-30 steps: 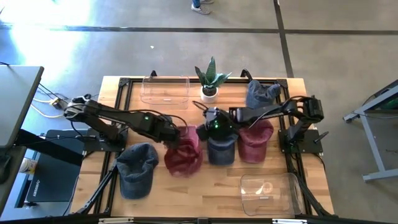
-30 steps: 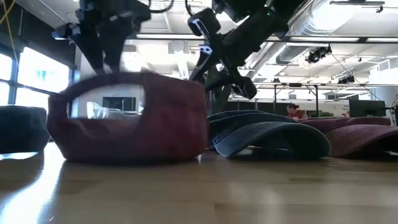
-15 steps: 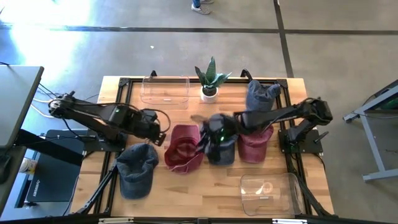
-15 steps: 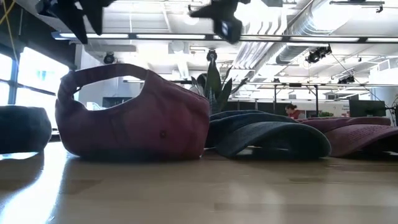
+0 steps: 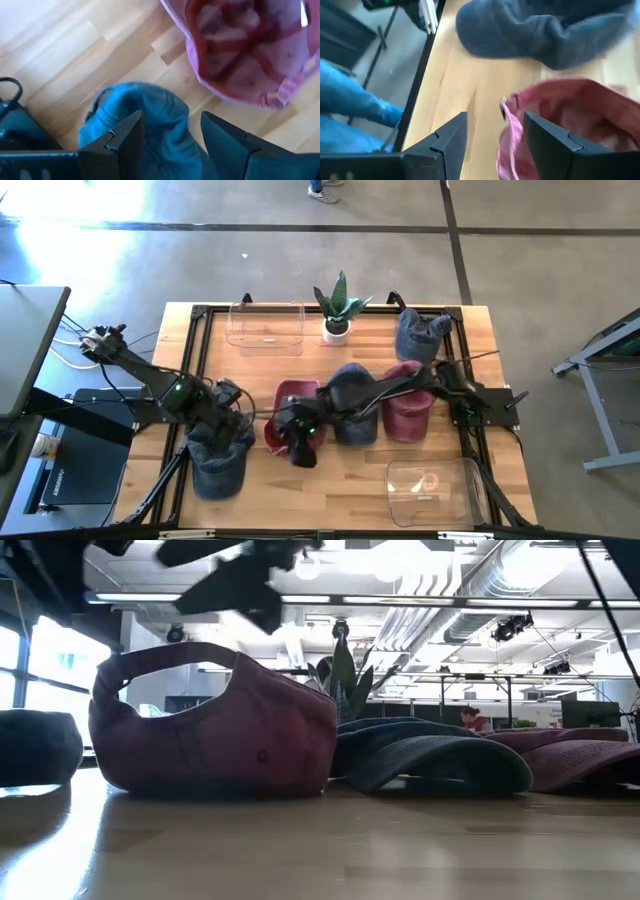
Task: Pick & Place hat
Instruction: Put the left red cap into the top transparent bin
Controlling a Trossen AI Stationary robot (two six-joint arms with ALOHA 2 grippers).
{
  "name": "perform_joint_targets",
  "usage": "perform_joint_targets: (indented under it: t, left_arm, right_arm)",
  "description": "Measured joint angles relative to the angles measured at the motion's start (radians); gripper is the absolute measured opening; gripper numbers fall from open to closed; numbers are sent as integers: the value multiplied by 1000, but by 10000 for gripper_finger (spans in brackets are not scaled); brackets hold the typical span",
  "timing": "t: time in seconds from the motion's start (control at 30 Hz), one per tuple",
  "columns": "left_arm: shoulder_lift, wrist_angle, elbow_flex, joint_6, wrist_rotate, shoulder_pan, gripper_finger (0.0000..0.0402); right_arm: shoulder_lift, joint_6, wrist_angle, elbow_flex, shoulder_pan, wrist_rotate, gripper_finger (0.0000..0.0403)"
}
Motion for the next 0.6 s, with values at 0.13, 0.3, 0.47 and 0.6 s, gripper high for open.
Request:
perform_joint_targets:
  t: [0.13, 0.3, 0.47, 0.6]
  left_arm:
    - [0, 18, -3, -17, -6, -59, 193]
    - [0, 20, -3, -38, -55, -102, 193]
    - [0, 21, -3, -30, -76, -99, 193]
    - [0, 21, -3, -30, -99, -99, 193]
  right_arm:
    - [99, -44, -87, 113, 12, 27, 162]
    - [132, -60, -139, 147, 24, 33, 107]
    - [129, -47, -179, 145, 24, 24, 20]
    - [118, -7, -224, 150, 24, 1, 14]
